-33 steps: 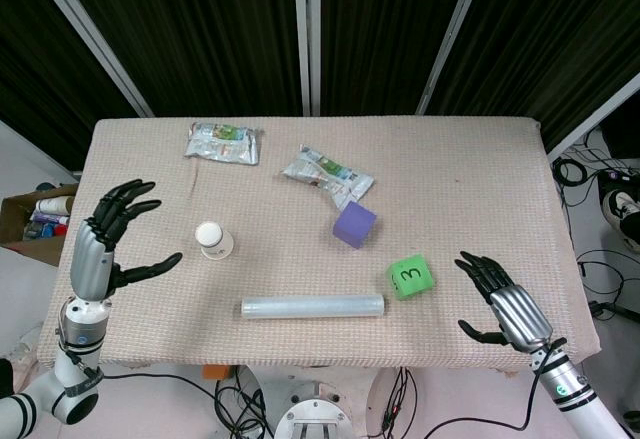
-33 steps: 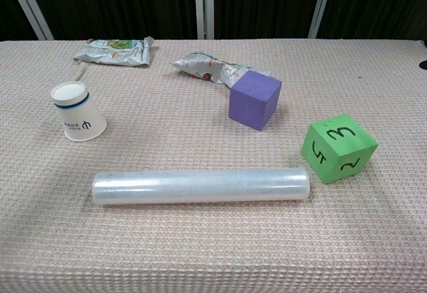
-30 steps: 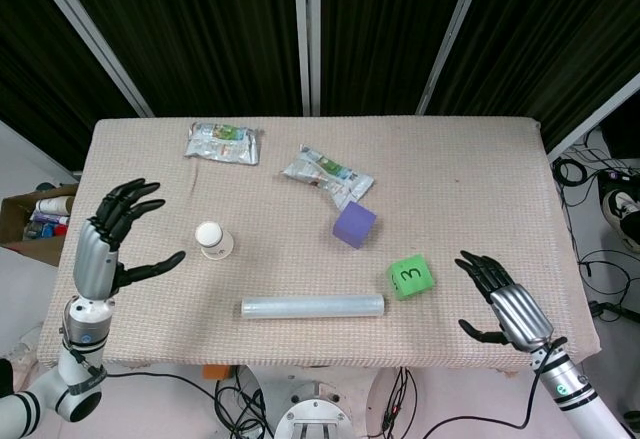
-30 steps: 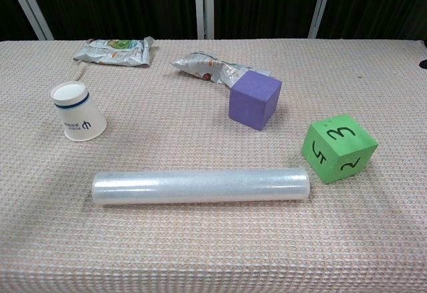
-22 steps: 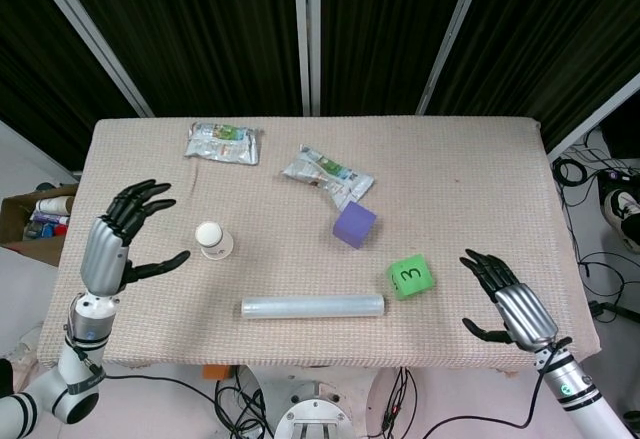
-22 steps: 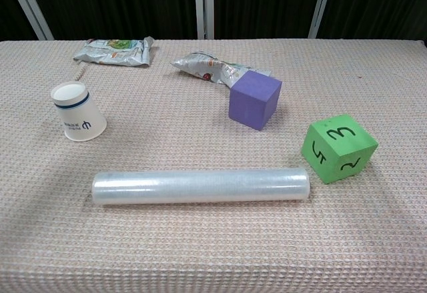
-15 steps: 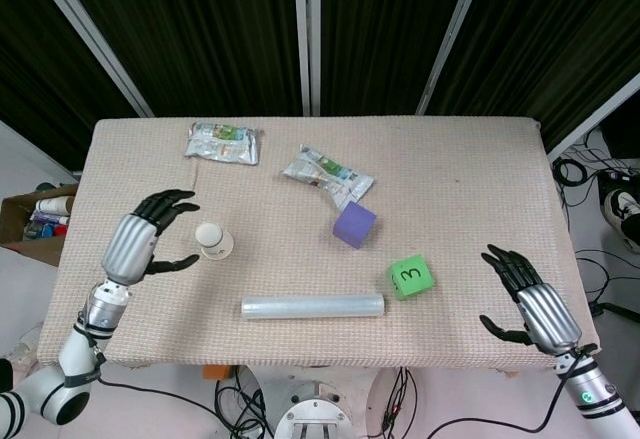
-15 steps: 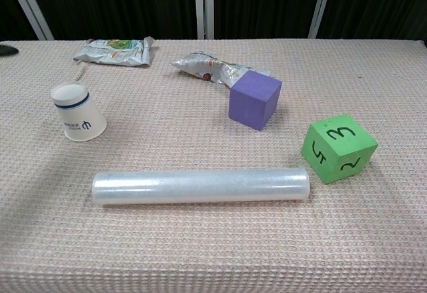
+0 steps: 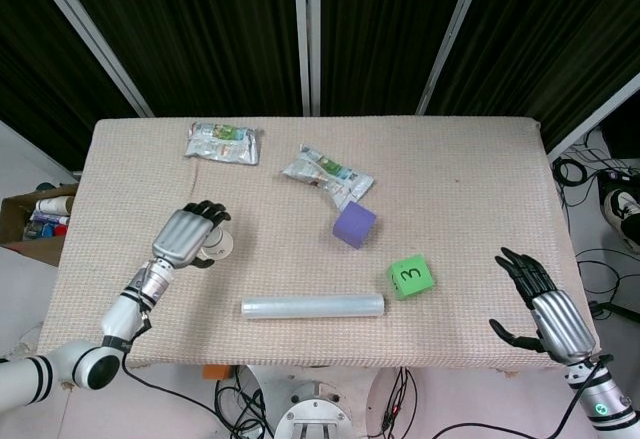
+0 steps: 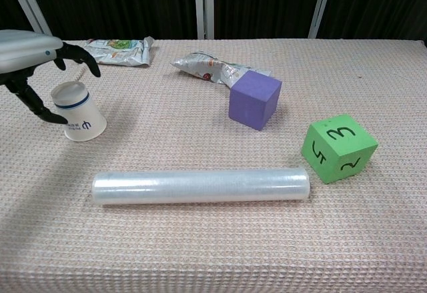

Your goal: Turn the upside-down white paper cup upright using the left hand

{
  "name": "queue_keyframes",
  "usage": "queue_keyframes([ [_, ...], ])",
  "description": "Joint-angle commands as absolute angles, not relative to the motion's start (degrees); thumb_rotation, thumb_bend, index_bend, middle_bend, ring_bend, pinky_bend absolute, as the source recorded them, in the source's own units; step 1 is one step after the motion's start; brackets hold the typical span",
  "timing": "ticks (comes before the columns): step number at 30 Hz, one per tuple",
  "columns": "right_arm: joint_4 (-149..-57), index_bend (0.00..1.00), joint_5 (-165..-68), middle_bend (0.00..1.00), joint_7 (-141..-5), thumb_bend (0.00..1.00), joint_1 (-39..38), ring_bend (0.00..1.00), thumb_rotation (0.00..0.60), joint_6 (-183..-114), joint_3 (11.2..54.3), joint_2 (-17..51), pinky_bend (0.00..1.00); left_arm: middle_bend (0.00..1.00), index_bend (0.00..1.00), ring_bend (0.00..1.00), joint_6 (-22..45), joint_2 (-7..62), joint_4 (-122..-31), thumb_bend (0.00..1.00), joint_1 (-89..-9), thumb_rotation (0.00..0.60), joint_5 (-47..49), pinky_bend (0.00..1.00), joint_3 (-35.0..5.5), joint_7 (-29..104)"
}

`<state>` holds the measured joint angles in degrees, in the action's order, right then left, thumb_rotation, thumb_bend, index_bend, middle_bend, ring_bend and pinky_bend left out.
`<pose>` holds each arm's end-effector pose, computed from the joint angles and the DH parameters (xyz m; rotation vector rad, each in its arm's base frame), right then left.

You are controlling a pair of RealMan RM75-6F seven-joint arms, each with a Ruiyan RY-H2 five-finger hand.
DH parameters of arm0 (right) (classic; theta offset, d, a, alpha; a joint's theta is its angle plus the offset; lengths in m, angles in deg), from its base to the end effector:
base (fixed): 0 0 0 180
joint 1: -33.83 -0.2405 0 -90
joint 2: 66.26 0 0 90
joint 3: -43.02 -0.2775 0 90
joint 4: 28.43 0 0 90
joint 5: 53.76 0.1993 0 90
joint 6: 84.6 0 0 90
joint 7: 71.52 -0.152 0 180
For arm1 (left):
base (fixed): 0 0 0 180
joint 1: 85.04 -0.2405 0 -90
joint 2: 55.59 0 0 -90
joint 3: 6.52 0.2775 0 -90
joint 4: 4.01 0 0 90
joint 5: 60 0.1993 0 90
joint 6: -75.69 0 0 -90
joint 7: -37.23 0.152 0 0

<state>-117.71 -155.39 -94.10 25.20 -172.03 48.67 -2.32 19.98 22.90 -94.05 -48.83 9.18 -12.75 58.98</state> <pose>-0.2980 -0.1744 0.1524 1.6092 -1.1550 1.2382 -0.2109 0.3374 0.0396 -1.9040 -0.8372 -0.7767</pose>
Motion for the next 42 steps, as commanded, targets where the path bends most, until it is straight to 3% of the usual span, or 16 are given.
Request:
queue_keyframes([
  [1,-117.2,0.00,-155.2,0.01,-94.5,0.23,25.3,0.00,0.600,-172.1,48.7,-2.0,0.00,0.22,0.29,0.17,20.9,23.6,-94.7,0.06,-47.4,0.600,5.3,0.32,-13.5,62.4],
  [8,-116.2,0.00,-154.8,0.01,-95.4,0.23,25.4,0.00,0.600,-171.8,48.7,-1.5,0.00,0.30,0.35,0.26,21.2,24.8,-93.0,0.06,-46.3,0.600,3.0,0.45,-13.9,63.9],
  [14,-115.7,0.00,-154.6,0.01,-96.0,0.23,25.5,0.00,0.600,-171.7,48.7,-1.1,0.00,0.53,0.52,0.52,21.8,27.0,-88.5,0.07,-45.1,0.600,2.4,0.70,-14.5,62.5],
  [21,-115.2,0.00,-154.3,0.01,-96.7,0.23,25.8,0.00,0.600,-172.3,48.6,-1.1,0.00,0.63,0.58,0.63,19.5,26.0,-88.6,0.09,-46.9,0.600,4.8,0.84,-16.1,53.3],
  [27,-115.0,0.00,-154.4,0.01,-96.9,0.23,25.8,0.00,0.600,-172.2,48.5,-0.8,0.00,0.62,0.58,0.63,13.5,27.8,-87.0,0.11,-50.5,0.600,12.6,0.84,-17.6,33.0],
  [31,-115.2,0.00,-154.4,0.01,-96.7,0.23,25.6,0.00,0.600,-171.8,48.5,-0.8,0.00,0.61,0.58,0.61,9.6,33.8,-79.8,0.10,-52.1,0.600,16.5,0.80,-17.6,18.1],
  [34,-115.6,0.00,-154.6,0.01,-96.6,0.23,25.4,0.00,0.600,-171.8,48.5,-1.0,0.00,0.60,0.55,0.57,10.8,37.9,-72.6,0.10,-52.4,0.600,18.0,0.70,-16.8,5.2],
  [40,-116.3,0.00,-154.5,0.01,-95.9,0.23,25.5,0.00,0.600,-171.7,48.6,-1.3,0.00,0.53,0.48,0.47,13.6,41.4,-61.0,0.09,-51.4,0.600,21.1,0.50,-13.7,0.7],
  [42,-116.6,0.00,-154.4,0.01,-95.7,0.23,25.6,0.00,0.600,-171.7,48.6,-1.5,0.00,0.46,0.41,0.37,15.5,40.1,-59.9,0.09,-51.0,0.600,22.0,0.40,-12.5,0.4],
])
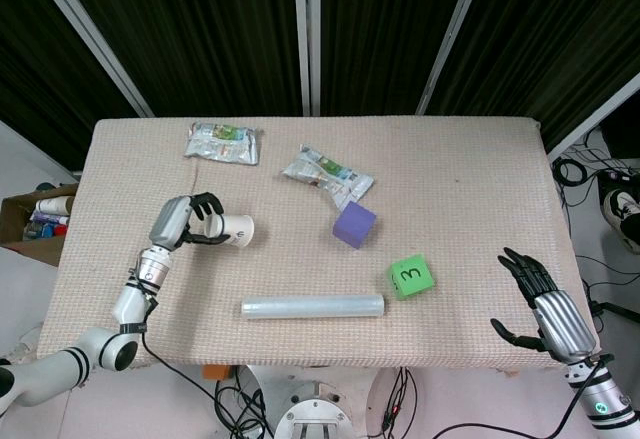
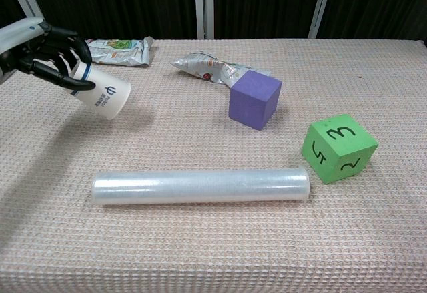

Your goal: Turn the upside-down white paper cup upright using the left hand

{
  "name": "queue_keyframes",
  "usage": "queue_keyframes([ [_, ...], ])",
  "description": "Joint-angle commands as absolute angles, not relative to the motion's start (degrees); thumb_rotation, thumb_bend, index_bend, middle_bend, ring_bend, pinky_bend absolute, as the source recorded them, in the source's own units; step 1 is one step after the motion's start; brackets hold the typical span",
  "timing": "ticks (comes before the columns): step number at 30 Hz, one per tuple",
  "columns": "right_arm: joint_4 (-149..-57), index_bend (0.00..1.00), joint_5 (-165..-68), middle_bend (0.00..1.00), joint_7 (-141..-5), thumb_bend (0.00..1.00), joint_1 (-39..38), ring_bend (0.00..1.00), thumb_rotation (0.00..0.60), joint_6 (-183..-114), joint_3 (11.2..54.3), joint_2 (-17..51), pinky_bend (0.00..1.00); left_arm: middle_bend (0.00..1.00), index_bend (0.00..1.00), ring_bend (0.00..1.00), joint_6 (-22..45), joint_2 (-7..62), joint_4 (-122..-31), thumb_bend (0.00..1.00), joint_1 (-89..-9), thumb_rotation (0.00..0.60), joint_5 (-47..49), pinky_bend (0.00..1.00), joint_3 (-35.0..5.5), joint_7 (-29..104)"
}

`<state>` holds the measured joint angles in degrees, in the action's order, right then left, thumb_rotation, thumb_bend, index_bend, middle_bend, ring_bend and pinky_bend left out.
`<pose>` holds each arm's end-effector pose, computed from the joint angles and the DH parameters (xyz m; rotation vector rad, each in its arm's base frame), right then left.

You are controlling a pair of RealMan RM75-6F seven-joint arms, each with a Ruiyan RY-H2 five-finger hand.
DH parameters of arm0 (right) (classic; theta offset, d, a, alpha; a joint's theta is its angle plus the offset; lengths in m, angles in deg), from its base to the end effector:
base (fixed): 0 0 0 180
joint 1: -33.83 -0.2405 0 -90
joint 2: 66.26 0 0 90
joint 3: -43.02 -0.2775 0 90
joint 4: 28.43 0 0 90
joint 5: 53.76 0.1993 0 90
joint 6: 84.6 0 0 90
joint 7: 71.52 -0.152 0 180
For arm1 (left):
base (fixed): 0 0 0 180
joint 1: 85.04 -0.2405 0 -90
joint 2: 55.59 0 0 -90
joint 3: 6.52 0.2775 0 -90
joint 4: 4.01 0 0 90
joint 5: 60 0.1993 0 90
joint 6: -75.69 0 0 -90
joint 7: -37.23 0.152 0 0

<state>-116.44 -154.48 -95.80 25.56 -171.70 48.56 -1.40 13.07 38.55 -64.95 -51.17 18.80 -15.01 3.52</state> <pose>-0.3043 -0.1740 0.1491 1.5825 -1.1876 1.2384 -0.2538 0.3676 0.0093 -1.4467 -1.4114 -1.3590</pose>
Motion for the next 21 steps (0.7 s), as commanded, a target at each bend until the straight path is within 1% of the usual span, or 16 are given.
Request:
queue_keyframes([
  [1,-116.7,0.00,-154.3,0.01,-95.7,0.23,25.7,0.00,0.600,-171.7,48.6,-1.6,0.00,0.42,0.38,0.33,16.4,39.1,-59.9,0.09,-50.9,0.600,22.2,0.36,-12.1,0.8],
  [2,-116.7,0.00,-154.2,0.01,-95.7,0.23,25.7,0.00,0.600,-171.7,48.6,-1.6,0.00,0.35,0.32,0.25,17.3,37.9,-60.3,0.08,-50.7,0.600,22.2,0.30,-11.7,1.6],
  [3,-116.8,0.00,-154.1,0.01,-95.8,0.23,25.7,0.00,0.600,-171.5,48.6,-1.7,0.00,0.29,0.28,0.20,18.7,36.2,-61.3,0.08,-50.6,0.600,21.9,0.27,-11.4,2.9],
  [5,-116.7,0.00,-153.9,0.01,-96.0,0.23,25.7,0.00,0.600,-171.4,48.6,-1.7,0.00,0.24,0.25,0.18,21.6,33.2,-63.7,0.07,-50.3,0.600,20.7,0.24,-11.1,6.0],
  [7,-116.6,0.00,-154.0,0.01,-96.1,0.23,25.7,0.00,0.600,-171.4,48.6,-1.5,0.00,0.23,0.25,0.18,24.2,30.7,-65.9,0.07,-49.8,0.600,19.6,0.23,-10.8,9.4],
  [9,-116.5,0.00,-154.0,0.01,-96.2,0.23,25.7,0.00,0.600,-171.4,48.6,-1.4,0.00,0.21,0.23,0.16,25.0,28.1,-69.0,0.07,-49.9,0.600,17.8,0.23,-11.2,14.0],
  [12,-116.3,0.00,-153.4,0.01,-96.5,0.23,25.7,0.00,0.600,-170.7,48.5,-1.2,0.00,0.18,0.21,0.15,22.5,26.5,-74.4,0.08,-50.7,0.600,15.9,0.22,-12.4,20.4],
  [14,-116.1,0.00,-153.1,0.01,-96.8,0.23,25.5,0.00,0.600,-170.3,48.5,-1.1,0.00,0.17,0.20,0.15,22.5,25.9,-77.1,0.08,-50.3,0.600,15.2,0.22,-12.3,26.2],
  [19,-116.0,0.00,-153.3,0.01,-96.9,0.23,25.3,0.00,0.600,-170.1,48.5,-1.3,0.00,0.15,0.18,0.14,20.6,26.1,-81.6,0.08,-49.1,0.600,12.2,0.22,-13.2,42.7],
  [21,-116.0,0.00,-153.0,0.01,-96.9,0.23,25.5,0.00,0.600,-170.3,48.5,-1.4,0.00,0.15,0.18,0.14,20.2,25.2,-84.0,0.08,-48.8,0.600,11.3,0.22,-13.4,46.7],
])
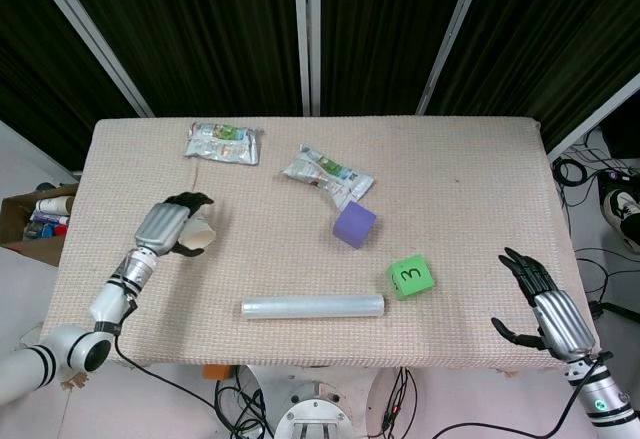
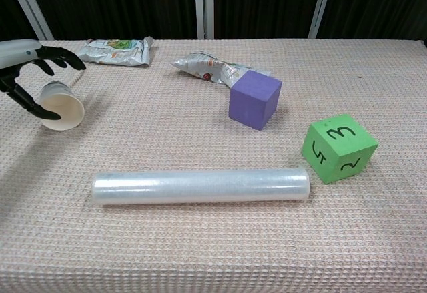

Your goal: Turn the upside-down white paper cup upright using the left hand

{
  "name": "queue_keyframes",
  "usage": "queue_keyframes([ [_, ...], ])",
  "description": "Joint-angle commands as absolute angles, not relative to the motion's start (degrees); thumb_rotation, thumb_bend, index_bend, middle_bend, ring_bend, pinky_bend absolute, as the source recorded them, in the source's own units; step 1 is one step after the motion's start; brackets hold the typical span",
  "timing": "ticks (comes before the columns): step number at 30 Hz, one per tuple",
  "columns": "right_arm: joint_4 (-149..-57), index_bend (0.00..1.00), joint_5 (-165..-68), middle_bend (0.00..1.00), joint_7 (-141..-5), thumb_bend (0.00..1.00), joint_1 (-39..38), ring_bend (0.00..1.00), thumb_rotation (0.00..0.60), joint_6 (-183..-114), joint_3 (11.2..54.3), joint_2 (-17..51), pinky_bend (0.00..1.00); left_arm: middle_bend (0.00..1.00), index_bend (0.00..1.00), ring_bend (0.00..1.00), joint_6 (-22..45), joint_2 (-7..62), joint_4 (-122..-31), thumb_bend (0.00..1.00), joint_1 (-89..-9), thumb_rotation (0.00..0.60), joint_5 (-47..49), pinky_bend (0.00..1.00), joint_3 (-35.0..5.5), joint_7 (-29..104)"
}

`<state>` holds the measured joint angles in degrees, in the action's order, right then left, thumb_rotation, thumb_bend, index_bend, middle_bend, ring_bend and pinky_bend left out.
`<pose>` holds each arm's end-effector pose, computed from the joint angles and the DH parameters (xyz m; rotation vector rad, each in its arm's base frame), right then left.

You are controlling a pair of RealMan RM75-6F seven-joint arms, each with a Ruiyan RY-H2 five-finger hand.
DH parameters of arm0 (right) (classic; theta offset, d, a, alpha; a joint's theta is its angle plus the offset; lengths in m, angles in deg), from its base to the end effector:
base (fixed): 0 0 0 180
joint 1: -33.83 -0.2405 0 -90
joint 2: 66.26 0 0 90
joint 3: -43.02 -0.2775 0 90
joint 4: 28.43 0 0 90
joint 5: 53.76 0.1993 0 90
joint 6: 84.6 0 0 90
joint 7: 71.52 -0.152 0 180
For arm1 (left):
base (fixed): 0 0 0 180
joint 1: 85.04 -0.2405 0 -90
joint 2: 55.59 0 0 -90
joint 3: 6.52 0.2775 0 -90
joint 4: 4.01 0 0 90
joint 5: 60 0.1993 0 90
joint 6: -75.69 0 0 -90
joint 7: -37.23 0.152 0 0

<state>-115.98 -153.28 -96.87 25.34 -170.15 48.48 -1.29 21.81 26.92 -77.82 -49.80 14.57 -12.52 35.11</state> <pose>-0.3096 -0.1762 0.1471 1.5696 -1.2209 1.2158 -0.2583 0.3610 0.0389 -1.7710 -1.0487 -0.8748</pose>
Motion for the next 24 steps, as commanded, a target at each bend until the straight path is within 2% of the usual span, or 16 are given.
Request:
queue_keyframes([
  [1,-115.9,0.00,-152.9,0.01,-97.0,0.23,25.6,0.00,0.600,-170.3,48.5,-1.5,0.00,0.15,0.18,0.14,20.2,24.6,-85.3,0.08,-48.7,0.600,10.9,0.22,-13.4,48.2],
  [6,-115.4,0.00,-152.6,0.01,-97.5,0.23,26.0,0.00,0.600,-170.5,48.6,-1.2,0.00,0.15,0.18,0.14,19.6,19.6,-90.4,0.08,-48.7,0.600,10.3,0.22,-12.5,55.7],
  [10,-115.1,0.00,-152.8,0.01,-97.7,0.23,26.1,0.00,0.600,-170.7,48.6,-1.0,0.00,0.15,0.18,0.14,18.2,18.2,-88.1,0.08,-48.7,0.600,12.8,0.21,-10.1,62.9],
  [13,-115.2,0.00,-153.0,0.01,-97.6,0.23,26.2,0.00,0.600,-170.9,48.6,-1.0,0.00,0.15,0.18,0.14,17.2,19.4,-81.4,0.08,-48.6,0.600,18.2,0.21,-7.5,64.2],
  [17,-115.8,0.00,-153.0,0.01,-97.0,0.23,26.2,0.00,0.600,-170.9,48.5,-1.3,0.00,0.15,0.19,0.14,14.5,24.3,-69.1,0.08,-48.5,0.600,27.0,0.20,-4.3,56.0],
  [24,-117.3,0.00,-152.9,0.01,-95.5,0.23,26.1,0.00,0.600,-170.6,48.4,-1.9,0.00,0.15,0.19,0.14,9.7,33.4,-53.2,0.08,-47.7,0.600,34.5,0.20,-2.2,41.6],
])
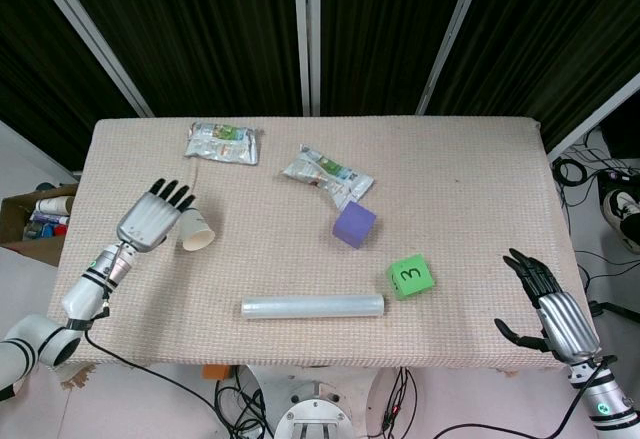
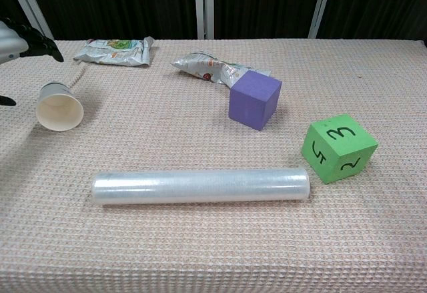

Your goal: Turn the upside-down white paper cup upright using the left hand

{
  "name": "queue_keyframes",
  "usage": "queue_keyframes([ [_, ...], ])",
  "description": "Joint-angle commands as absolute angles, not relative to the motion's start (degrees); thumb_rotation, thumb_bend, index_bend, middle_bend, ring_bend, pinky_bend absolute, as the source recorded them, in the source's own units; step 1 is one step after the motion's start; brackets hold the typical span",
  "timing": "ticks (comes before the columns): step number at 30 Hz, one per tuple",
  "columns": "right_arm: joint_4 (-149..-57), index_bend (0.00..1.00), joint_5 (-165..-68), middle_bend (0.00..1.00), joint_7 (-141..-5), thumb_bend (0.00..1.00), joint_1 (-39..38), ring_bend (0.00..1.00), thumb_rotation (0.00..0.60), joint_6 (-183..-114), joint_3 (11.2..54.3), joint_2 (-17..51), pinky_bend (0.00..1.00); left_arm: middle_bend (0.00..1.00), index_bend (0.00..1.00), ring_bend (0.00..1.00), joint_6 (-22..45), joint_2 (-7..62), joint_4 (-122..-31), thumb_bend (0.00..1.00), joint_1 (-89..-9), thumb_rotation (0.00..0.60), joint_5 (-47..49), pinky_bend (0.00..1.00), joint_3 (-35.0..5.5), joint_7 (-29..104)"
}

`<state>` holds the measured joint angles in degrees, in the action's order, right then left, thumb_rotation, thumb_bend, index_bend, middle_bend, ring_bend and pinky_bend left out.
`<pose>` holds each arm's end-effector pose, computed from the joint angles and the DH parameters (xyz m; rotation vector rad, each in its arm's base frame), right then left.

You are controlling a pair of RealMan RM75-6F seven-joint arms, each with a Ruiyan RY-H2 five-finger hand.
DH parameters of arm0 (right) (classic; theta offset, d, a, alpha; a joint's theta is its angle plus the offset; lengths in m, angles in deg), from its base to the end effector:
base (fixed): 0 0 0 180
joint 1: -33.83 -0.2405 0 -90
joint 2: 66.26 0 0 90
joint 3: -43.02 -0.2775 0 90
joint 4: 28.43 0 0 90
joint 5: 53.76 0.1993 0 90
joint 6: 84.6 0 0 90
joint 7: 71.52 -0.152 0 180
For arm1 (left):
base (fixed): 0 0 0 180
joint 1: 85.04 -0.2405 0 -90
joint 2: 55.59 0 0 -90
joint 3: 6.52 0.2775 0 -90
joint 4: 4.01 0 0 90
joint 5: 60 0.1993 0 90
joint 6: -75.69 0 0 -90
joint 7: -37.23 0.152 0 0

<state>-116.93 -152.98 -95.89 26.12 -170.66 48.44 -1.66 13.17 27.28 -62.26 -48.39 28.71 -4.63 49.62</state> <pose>-0.3093 -0.1722 0.1496 1.5523 -1.2155 1.2108 -0.2830 0.3691 0.0628 -1.9799 -0.3095 -0.5934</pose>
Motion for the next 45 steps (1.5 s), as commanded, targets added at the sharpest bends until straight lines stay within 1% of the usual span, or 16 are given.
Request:
queue_keyframes([
  [1,-117.5,0.00,-152.8,0.01,-95.3,0.23,26.2,0.00,0.600,-170.6,48.4,-2.0,0.00,0.15,0.19,0.14,9.7,34.1,-51.8,0.08,-47.5,0.600,35.0,0.20,-2.0,40.5],
  [5,-118.2,0.00,-152.5,0.01,-94.8,0.23,26.4,0.00,0.600,-170.6,48.4,-2.2,0.00,0.16,0.20,0.14,9.6,37.0,-47.4,0.07,-47.2,0.600,36.1,0.20,-1.3,35.5],
  [9,-118.3,0.00,-152.4,0.01,-94.7,0.23,26.3,0.00,0.600,-170.1,48.4,-2.0,0.00,0.18,0.22,0.14,9.0,39.9,-43.9,0.07,-47.1,0.600,36.3,0.21,-1.4,32.3],
  [13,-118.6,0.00,-152.5,0.01,-94.3,0.23,26.2,0.00,0.600,-170.0,48.3,-2.2,0.00,0.25,0.28,0.17,9.3,42.3,-41.2,0.07,-46.7,0.600,35.9,0.21,-2.0,29.8],
  [16,-118.7,0.00,-152.4,0.01,-94.4,0.23,26.4,0.00,0.600,-170.3,48.2,-2.4,0.00,0.36,0.36,0.26,9.8,44.0,-39.1,0.10,-46.5,0.600,34.4,0.24,-3.5,30.0],
  [17,-118.7,0.00,-152.4,0.01,-94.5,0.23,26.5,0.00,0.600,-170.4,48.2,-2.4,0.00,0.42,0.39,0.32,9.8,44.4,-38.8,0.12,-46.6,0.600,33.8,0.27,-4.1,29.8],
  [19,-118.6,0.00,-152.5,0.01,-94.6,0.23,26.6,0.00,0.600,-170.4,48.3,-2.4,0.00,0.48,0.44,0.38,9.4,44.8,-38.2,0.14,-46.7,0.600,33.0,0.30,-4.8,29.5],
  [22,-118.3,0.00,-152.4,0.01,-95.0,0.23,26.7,0.00,0.600,-170.6,48.3,-2.2,0.00,0.53,0.49,0.42,8.7,44.7,-38.3,0.16,-46.8,0.600,32.2,0.35,-5.7,28.3],
  [26,-117.8,0.00,-152.6,0.01,-95.4,0.23,26.9,0.00,0.600,-171.0,48.3,-2.1,0.00,0.54,0.51,0.44,6.9,43.6,-42.8,0.16,-48.1,0.600,28.6,0.38,-9.1,21.0],
  [28,-117.7,0.00,-152.7,0.01,-95.5,0.23,26.9,0.00,0.600,-171.0,48.2,-2.1,0.00,0.53,0.51,0.44,6.6,42.7,-47.2,0.15,-49.0,0.600,25.7,0.39,-11.6,15.3],
  [30,-117.5,0.00,-152.8,0.01,-95.7,0.23,26.9,0.00,0.600,-171.1,48.2,-2.1,0.00,0.53,0.51,0.43,6.9,41.0,-53.6,0.15,-50.3,0.600,22.3,0.39,-14.3,7.8],
  [34,-117.2,0.00,-152.9,0.01,-96.1,0.23,26.8,0.00,0.600,-171.1,48.1,-2.1,0.00,0.50,0.49,0.41,11.4,37.4,-65.9,0.16,-52.9,0.600,15.3,0.35,-18.1,-5.2],
  [36,-117.1,0.00,-152.9,0.01,-96.3,0.23,26.7,0.00,0.600,-171.1,48.1,-2.0,0.00,0.48,0.47,0.36,14.1,36.7,-68.8,0.16,-53.7,0.600,12.7,0.31,-19.1,-9.6],
  [39,-116.8,0.00,-153.0,0.01,-96.5,0.23,26.7,0.00,0.600,-171.1,48.1,-1.8,0.00,0.44,0.44,0.30,16.9,37.6,-68.3,0.15,-54.4,0.600,10.4,0.27,-19.5,-12.3],
  [45,-116.8,0.00,-153.0,0.01,-96.7,0.23,26.9,0.00,0.600,-171.5,48.1,-2.1,0.00,0.43,0.43,0.26,17.4,42.2,-62.3,0.14,-55.2,0.600,10.2,0.24,-18.9,-12.1],
])
